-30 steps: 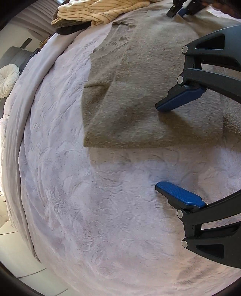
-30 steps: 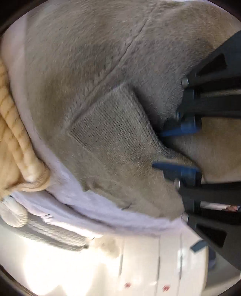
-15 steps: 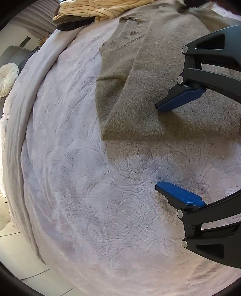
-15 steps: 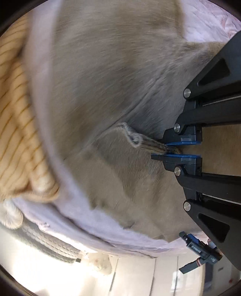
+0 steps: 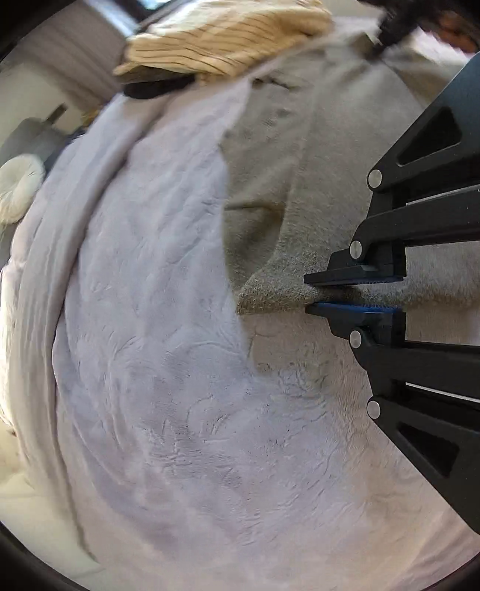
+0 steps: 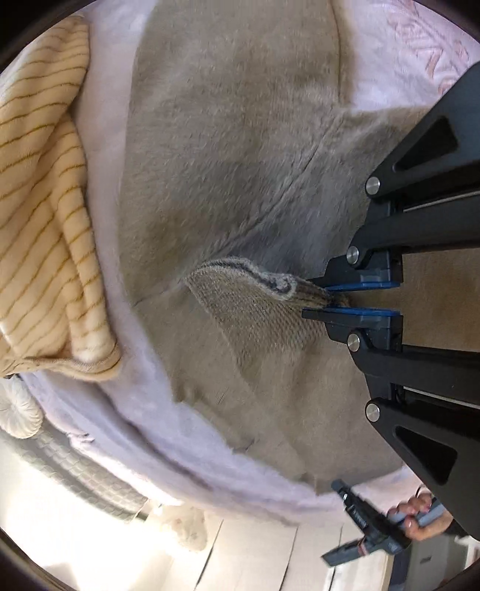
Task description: Fold small clothes
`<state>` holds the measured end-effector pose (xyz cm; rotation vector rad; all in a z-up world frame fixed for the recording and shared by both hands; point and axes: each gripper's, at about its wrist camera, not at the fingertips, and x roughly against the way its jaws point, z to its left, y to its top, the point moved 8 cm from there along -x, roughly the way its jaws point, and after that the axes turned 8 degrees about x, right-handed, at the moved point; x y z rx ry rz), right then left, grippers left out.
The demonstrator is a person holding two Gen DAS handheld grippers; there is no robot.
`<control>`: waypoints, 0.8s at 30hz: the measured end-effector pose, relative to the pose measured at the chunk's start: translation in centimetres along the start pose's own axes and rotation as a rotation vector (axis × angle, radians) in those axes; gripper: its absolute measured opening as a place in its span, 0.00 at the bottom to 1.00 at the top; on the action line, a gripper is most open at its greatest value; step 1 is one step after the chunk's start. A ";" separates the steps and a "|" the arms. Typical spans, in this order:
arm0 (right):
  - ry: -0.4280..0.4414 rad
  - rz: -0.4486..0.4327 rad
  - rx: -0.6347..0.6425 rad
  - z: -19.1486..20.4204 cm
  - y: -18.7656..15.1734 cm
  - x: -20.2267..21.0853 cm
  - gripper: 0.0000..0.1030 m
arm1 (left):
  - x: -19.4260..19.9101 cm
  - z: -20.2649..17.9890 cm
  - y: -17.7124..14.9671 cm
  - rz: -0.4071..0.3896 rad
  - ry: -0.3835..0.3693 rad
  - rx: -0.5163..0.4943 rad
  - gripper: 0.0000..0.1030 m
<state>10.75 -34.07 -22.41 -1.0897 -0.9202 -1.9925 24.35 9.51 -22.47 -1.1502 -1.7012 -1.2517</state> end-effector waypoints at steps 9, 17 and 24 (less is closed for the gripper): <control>-0.009 0.011 -0.111 -3.3 -1.9 2.9 0.09 | 0.7 1.6 -0.9 -0.025 0.182 -0.028 0.14; -0.022 -0.053 -0.002 -1.6 -0.9 6.1 0.11 | 2.5 -2.5 -5.9 0.052 0.171 -0.119 0.14; -0.029 -0.025 0.063 0.5 0.9 2.9 0.11 | 1.6 -4.6 -8.4 0.067 0.235 -0.181 0.14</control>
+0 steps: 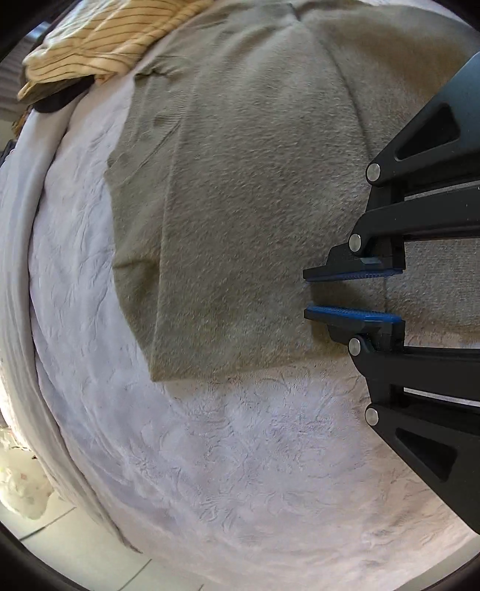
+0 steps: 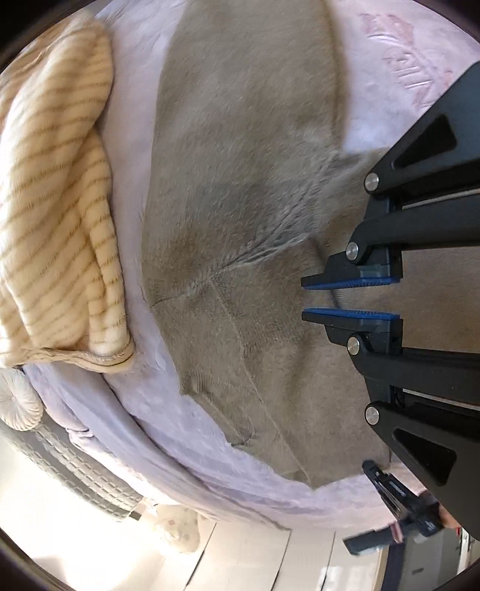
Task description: Fold small clothes
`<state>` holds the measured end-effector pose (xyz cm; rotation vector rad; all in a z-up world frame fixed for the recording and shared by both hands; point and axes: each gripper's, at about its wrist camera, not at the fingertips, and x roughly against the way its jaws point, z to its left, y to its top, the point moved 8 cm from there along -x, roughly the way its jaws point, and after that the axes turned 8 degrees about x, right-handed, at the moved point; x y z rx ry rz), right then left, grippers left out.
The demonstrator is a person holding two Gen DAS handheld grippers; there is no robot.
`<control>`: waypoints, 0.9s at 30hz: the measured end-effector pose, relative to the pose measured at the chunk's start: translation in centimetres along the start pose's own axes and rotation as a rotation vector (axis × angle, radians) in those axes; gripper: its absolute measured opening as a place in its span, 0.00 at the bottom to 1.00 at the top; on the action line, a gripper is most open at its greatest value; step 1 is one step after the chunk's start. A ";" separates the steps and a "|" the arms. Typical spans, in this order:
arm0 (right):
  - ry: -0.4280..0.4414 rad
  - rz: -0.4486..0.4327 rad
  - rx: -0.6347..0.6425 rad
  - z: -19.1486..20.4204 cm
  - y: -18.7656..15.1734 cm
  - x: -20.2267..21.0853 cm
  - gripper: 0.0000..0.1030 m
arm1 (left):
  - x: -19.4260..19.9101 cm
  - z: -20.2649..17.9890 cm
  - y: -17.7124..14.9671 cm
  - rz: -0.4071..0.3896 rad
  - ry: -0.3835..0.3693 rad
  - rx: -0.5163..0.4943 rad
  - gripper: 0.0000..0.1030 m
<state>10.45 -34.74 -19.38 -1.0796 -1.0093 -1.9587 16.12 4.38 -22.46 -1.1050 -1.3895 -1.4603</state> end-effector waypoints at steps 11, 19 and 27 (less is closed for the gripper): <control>0.060 0.066 -0.128 -3.3 -3.0 0.3 0.16 | 0.2 -0.9 -0.6 -0.003 0.055 -0.040 0.14; 0.099 0.080 -0.163 -3.8 -5.8 2.0 0.38 | 1.6 -2.2 -1.9 0.011 -0.006 -0.012 0.14; 0.097 0.084 -0.176 -4.6 -7.2 3.2 0.45 | 2.2 -5.9 -4.5 0.065 -0.049 -0.075 0.20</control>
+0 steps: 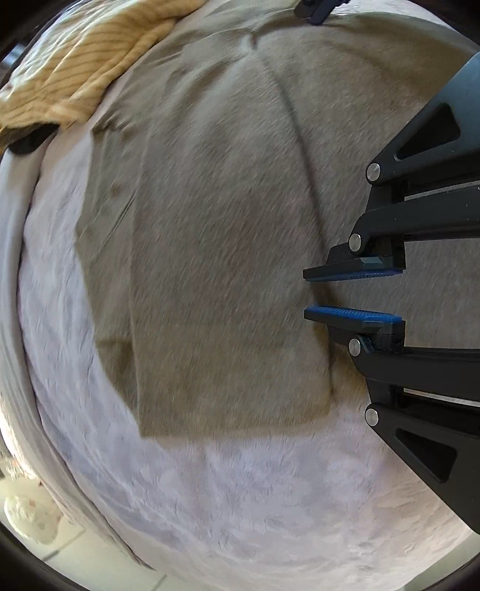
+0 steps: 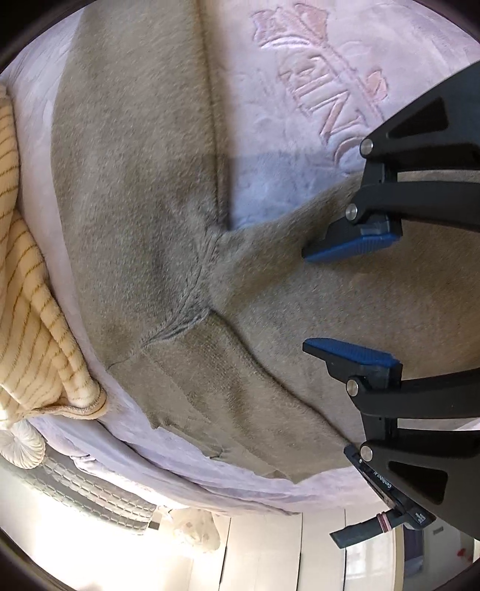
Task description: Fold small clothes
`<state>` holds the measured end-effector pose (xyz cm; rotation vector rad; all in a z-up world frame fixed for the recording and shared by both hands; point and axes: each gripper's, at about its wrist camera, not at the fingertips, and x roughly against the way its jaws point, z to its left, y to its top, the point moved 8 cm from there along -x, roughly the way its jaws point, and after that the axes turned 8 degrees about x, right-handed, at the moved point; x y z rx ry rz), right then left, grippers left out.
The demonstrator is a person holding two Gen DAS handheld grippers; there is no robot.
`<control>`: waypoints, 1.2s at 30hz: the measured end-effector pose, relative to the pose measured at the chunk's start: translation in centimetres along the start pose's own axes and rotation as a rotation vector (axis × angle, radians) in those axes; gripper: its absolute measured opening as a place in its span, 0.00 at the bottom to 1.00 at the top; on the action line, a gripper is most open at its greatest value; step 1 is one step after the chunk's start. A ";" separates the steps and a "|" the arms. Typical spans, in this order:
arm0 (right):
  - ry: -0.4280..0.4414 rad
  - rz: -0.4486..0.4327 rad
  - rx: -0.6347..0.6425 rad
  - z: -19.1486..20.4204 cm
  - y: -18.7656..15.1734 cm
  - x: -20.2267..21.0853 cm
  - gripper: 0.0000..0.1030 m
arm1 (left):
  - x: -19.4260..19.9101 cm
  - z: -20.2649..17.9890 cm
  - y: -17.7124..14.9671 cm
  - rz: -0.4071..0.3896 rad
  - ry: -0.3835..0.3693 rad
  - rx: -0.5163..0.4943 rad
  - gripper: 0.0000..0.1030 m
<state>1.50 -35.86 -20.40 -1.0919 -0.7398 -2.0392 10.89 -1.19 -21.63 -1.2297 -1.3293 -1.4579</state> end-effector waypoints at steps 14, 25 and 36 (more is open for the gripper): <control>-0.019 -0.060 -0.047 -3.7 0.6 3.1 0.52 | 1.2 -9.3 -2.1 0.036 -0.108 -0.101 1.00; 0.010 -0.305 -0.472 -19.5 1.9 10.4 0.52 | 0.1 -14.0 -2.8 0.113 -0.162 -0.094 1.00; 0.176 -0.468 -0.729 -26.9 5.2 12.4 0.52 | 1.0 -20.2 -1.9 0.060 -0.177 -0.105 1.00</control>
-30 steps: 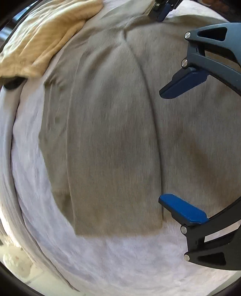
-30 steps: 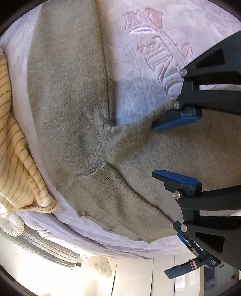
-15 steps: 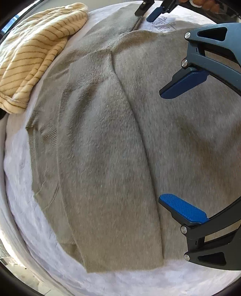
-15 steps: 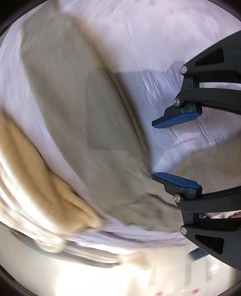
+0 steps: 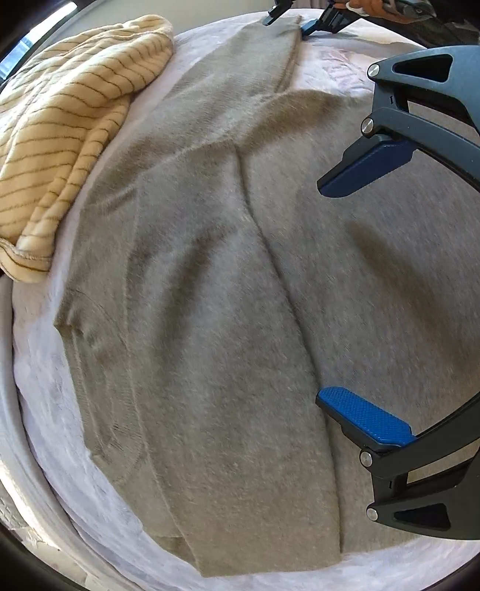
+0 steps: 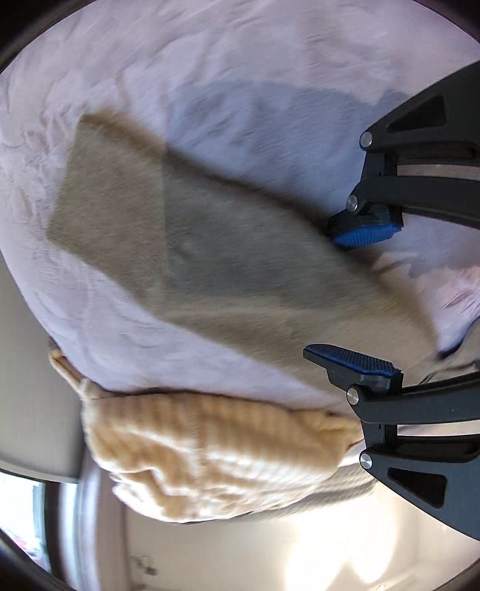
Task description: Fold small clothes
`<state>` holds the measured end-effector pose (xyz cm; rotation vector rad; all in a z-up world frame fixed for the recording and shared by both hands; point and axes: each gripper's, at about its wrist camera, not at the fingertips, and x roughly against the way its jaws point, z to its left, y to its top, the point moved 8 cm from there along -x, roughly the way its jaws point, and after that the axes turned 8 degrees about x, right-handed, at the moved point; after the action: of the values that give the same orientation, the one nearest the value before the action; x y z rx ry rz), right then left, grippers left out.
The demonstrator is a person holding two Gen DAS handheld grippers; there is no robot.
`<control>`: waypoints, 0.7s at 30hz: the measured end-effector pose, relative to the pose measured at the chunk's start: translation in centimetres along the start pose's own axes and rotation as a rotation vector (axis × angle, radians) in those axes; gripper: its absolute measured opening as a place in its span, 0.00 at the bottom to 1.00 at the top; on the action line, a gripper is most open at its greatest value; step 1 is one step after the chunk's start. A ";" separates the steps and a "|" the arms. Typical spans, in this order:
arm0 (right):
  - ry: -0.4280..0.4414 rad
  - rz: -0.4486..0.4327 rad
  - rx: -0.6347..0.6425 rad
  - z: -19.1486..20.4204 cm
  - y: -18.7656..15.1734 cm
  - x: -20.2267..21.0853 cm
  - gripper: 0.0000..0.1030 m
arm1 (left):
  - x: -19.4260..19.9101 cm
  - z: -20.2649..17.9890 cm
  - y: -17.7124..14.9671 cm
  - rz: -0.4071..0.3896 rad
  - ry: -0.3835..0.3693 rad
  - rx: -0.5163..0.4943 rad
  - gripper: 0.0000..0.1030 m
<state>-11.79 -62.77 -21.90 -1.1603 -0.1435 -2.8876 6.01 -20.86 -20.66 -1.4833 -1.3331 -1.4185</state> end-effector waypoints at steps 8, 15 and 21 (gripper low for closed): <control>0.132 0.074 -0.039 3.1 0.0 -1.9 0.09 | -0.2 -1.4 0.9 -0.024 0.001 0.029 1.00; 0.220 0.148 0.300 13.9 -3.1 -3.7 0.09 | 0.6 0.4 2.0 -0.060 -0.017 0.074 1.00; 0.247 0.281 0.712 25.3 -12.2 -8.8 0.09 | 1.3 4.9 2.1 -0.092 -0.050 0.163 1.00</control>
<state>11.26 -48.29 -10.78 -0.6264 -0.8368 -2.3666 9.20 -16.47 -19.85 -1.3738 -1.5266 -1.3026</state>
